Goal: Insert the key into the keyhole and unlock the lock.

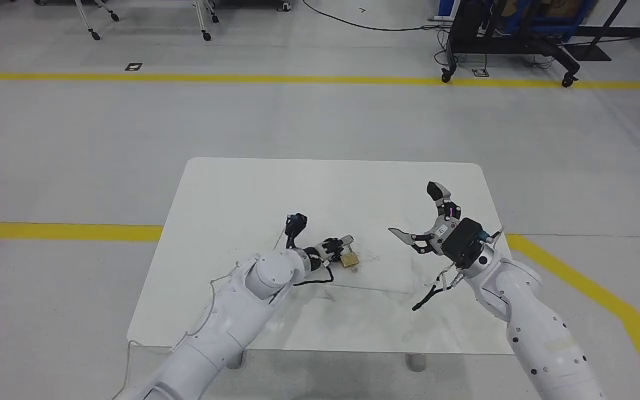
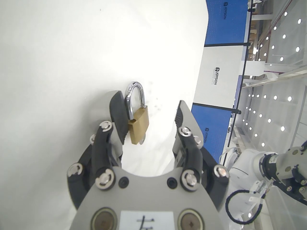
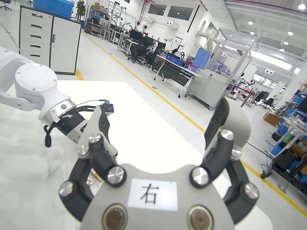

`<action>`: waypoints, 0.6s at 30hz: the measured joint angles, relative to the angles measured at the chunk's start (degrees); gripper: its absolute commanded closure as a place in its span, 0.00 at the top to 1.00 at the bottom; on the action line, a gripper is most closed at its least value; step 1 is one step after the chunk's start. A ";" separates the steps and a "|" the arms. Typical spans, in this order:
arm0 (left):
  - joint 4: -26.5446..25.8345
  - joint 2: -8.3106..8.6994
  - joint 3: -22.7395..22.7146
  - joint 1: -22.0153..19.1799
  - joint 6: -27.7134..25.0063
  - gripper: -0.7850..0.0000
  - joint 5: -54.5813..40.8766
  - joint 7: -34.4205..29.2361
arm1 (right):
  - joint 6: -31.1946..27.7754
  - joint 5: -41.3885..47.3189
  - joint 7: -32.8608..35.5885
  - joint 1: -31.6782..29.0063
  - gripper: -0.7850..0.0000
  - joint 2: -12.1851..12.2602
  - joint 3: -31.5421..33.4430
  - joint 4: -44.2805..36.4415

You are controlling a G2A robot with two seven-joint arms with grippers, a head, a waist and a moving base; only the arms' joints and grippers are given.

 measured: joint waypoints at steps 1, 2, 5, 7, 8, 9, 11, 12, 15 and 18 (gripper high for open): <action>-2.09 0.48 -1.12 0.93 0.31 1.00 0.70 0.19 | 0.00 0.00 0.00 0.00 1.00 0.00 0.00 0.00; -4.40 1.00 -2.37 1.91 0.70 1.00 1.53 0.34 | 0.00 0.00 0.00 0.00 1.00 0.00 0.00 0.00; -14.12 3.06 -7.92 6.01 2.47 1.00 5.01 0.01 | 0.00 0.00 0.00 0.00 1.00 0.00 0.00 0.00; -20.27 4.18 -11.38 8.69 3.07 1.00 6.82 -0.81 | 0.00 0.00 0.00 0.00 1.00 0.00 0.00 0.00; -23.47 4.72 -13.17 10.12 3.11 1.00 7.73 -1.40 | 0.00 0.00 0.00 0.00 1.00 0.00 0.00 0.00; -27.69 5.39 -15.57 12.08 2.79 1.00 8.83 -2.22 | 0.00 0.00 0.00 0.00 1.00 0.00 0.00 0.00; -33.67 6.31 -19.14 15.14 1.68 1.00 10.26 -3.54 | 0.00 0.00 0.00 0.00 1.00 0.00 0.00 0.00; -37.09 6.87 -21.42 17.13 0.67 1.00 11.58 -4.18 | 0.00 0.00 0.00 0.00 1.00 0.00 0.00 0.00; -43.12 8.21 -25.85 21.93 -3.23 1.00 18.98 -5.34 | 0.00 0.00 0.00 0.00 1.00 0.00 0.00 0.00; -46.27 9.26 -28.35 26.23 -8.03 1.00 28.41 -5.44 | 1.36 1.17 0.02 0.13 1.00 -0.09 0.60 0.23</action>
